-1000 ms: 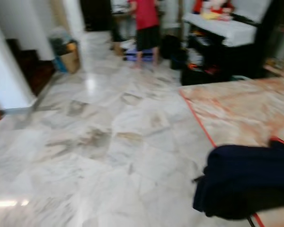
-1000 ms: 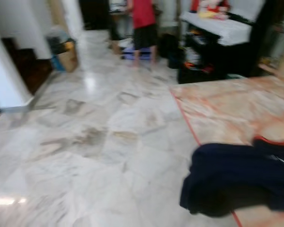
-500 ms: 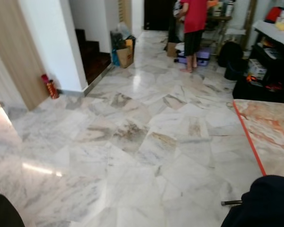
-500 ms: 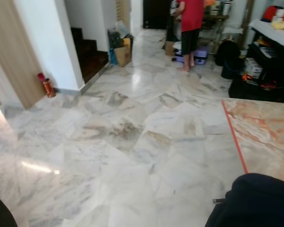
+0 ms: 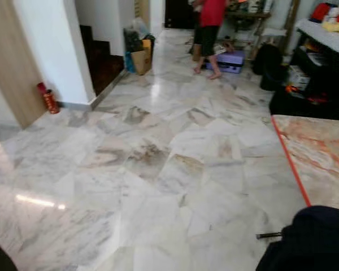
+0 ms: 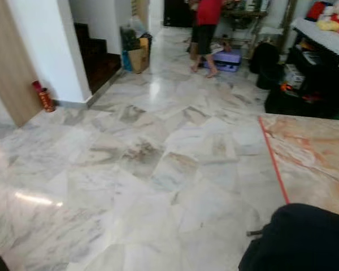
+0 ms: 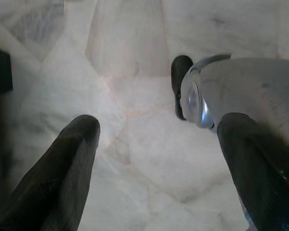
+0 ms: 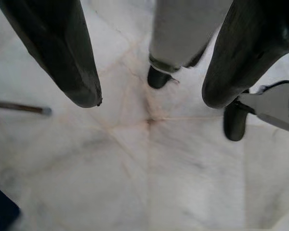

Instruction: Hang hanger

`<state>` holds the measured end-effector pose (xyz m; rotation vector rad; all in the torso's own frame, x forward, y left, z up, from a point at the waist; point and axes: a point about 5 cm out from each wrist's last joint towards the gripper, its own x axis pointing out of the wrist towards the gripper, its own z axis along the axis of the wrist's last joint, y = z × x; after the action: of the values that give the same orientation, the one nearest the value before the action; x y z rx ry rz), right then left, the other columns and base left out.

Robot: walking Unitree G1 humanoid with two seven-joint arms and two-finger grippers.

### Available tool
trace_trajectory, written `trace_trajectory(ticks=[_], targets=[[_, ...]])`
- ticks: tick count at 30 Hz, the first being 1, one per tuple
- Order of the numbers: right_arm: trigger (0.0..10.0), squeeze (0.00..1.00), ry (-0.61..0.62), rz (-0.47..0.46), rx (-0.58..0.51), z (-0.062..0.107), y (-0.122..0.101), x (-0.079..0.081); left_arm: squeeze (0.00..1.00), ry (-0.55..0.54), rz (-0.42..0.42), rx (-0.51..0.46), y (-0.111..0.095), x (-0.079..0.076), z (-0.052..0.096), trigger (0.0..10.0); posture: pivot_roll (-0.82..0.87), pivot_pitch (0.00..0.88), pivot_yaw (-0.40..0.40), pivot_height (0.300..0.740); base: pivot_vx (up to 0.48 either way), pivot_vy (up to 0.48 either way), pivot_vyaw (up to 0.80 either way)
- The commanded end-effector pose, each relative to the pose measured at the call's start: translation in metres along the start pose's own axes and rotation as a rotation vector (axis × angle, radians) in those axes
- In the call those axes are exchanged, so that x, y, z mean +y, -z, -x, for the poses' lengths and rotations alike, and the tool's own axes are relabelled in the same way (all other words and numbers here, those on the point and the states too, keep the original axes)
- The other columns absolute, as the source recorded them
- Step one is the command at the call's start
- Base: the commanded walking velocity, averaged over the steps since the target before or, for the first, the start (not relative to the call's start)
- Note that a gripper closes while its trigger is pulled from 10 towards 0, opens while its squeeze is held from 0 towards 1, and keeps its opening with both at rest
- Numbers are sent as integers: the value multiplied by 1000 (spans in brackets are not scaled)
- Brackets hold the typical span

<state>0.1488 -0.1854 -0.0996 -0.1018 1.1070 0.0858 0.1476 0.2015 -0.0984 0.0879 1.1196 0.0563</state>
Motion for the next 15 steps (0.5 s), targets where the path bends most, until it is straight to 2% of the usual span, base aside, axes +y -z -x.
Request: trace_trajectory(ticks=[1, 11, 15], targets=[[10000, 0, 2, -20, 12, 0, 3, -1, 0, 13, -8, -2, -1, -4, 0, 10000, 133, 0, -15, 740, 0, 0, -800], [10000, 0, -9, -23, -14, -4, -18, 12, 0, 12, -12, -1, 0, -3, 0, 10000, 132, 0, -13, 740, 0, 0, -800], [10000, 0, -8, -25, -25, -4, -27, 14, 0, 18, -47, -3, -1, -3, 0, 10000, 132, 0, -13, 740, 0, 0, -800]])
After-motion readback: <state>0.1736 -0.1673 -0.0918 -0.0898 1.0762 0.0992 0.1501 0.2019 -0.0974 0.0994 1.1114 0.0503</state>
